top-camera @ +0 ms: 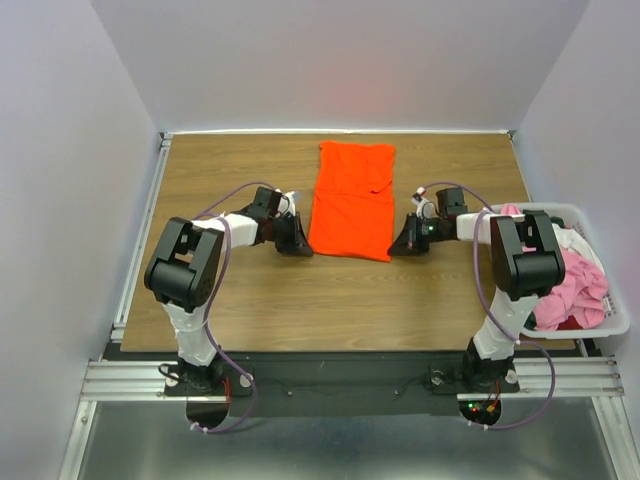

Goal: Fold and stack the t-shirts
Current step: Fold the tshirt

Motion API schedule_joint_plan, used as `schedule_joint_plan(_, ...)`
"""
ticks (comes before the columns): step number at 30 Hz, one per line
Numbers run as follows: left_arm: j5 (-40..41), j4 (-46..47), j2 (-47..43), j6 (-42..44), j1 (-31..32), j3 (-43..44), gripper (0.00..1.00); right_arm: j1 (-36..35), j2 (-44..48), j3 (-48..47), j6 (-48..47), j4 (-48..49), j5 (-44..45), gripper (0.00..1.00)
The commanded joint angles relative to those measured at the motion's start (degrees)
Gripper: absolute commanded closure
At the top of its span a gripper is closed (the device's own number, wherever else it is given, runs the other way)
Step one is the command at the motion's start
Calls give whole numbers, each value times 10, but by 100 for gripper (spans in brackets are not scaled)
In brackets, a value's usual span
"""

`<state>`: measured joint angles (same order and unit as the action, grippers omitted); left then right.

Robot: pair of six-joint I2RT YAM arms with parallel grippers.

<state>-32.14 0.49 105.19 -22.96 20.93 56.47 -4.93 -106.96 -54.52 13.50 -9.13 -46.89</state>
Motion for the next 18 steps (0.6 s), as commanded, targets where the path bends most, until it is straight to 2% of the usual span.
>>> schedule_joint_plan(1,47,-29,-16,11,-5,-6,96,-2,13,0,-11,-5,49,99)
schedule_joint_plan(5,49,-73,-65,19,-5,22,92,-3,53,-40,-5,-22,62,99)
schedule_joint_plan(8,60,-89,-83,22,-5,80,88,-2,53,-87,8,-25,59,99)
schedule_joint_plan(11,57,-106,-41,28,-6,167,87,-2,17,-158,23,-25,65,99)
schedule_joint_plan(12,51,-119,-4,32,-6,219,87,-2,-7,-194,28,-26,71,99)
schedule_joint_plan(18,31,-145,128,38,-4,385,87,-3,-92,-307,44,-26,70,99)
